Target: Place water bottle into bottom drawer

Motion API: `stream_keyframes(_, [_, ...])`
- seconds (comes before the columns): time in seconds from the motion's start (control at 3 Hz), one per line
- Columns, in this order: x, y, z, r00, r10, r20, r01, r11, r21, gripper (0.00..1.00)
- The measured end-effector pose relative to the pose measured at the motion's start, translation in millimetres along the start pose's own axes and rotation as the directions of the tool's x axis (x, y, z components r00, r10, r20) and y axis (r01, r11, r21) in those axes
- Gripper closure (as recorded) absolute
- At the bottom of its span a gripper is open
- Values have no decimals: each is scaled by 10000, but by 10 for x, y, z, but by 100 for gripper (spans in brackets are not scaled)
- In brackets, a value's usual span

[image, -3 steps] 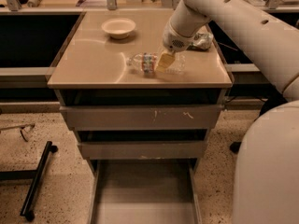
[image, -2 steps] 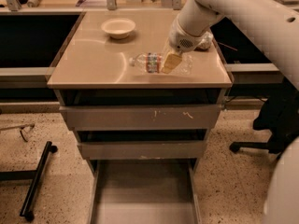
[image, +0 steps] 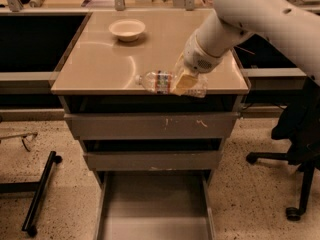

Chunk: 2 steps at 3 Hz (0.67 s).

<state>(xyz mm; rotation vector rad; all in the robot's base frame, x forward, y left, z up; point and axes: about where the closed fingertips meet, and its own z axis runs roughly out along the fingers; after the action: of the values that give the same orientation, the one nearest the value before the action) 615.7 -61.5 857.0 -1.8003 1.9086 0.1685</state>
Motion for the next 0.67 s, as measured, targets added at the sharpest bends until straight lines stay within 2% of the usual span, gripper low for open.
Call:
stream_keyframes(0.33, [101,248,359,9982,261,536,-245,9992,-302,100])
stream_keyframes(0.67, [101,248,360,9982,261,536,-245,9992,-303,100])
